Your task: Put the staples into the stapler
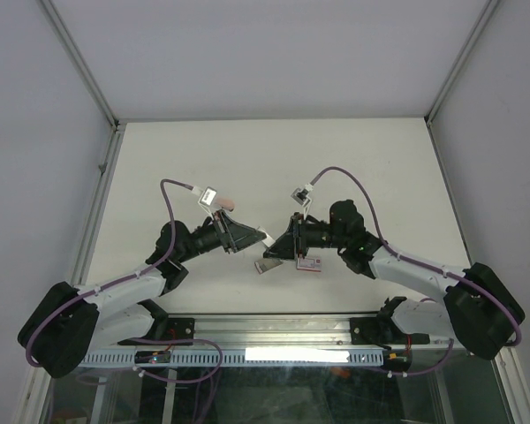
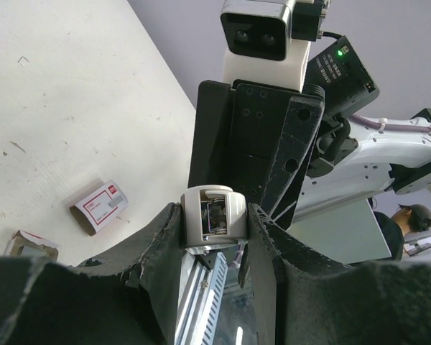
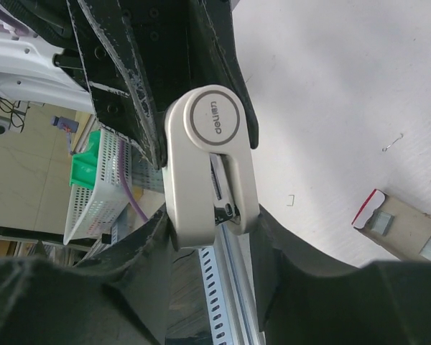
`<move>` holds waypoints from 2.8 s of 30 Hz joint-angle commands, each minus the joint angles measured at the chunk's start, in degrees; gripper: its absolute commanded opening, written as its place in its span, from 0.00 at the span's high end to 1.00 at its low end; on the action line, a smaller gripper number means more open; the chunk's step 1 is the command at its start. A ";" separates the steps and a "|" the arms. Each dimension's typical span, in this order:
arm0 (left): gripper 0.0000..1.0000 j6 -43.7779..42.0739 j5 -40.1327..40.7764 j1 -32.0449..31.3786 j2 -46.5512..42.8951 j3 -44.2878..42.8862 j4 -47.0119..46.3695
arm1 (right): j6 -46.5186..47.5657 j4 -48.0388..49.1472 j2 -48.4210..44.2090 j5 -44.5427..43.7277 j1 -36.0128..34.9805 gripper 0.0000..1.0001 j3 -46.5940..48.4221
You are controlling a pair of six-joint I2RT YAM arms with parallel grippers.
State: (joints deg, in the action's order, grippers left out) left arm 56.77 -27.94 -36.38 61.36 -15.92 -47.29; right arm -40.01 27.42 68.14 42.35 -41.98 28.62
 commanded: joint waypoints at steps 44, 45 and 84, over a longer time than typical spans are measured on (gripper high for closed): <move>0.76 5.28 4.21 -0.45 10.70 4.23 -11.52 | -18.65 17.42 9.47 3.36 -0.54 0.55 0.36; 0.73 5.61 4.48 -0.45 10.97 4.30 -11.36 | -18.74 17.34 9.40 2.91 -0.48 0.57 0.28; 0.80 7.72 3.39 -0.33 10.81 4.91 -10.90 | -21.08 14.60 10.49 -1.35 2.01 1.00 -0.95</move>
State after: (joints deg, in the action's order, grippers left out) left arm 64.77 -24.43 -36.36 73.06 -11.60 -57.91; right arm -61.65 39.94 80.36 42.85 -40.64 27.18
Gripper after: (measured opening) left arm 0.414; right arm 0.325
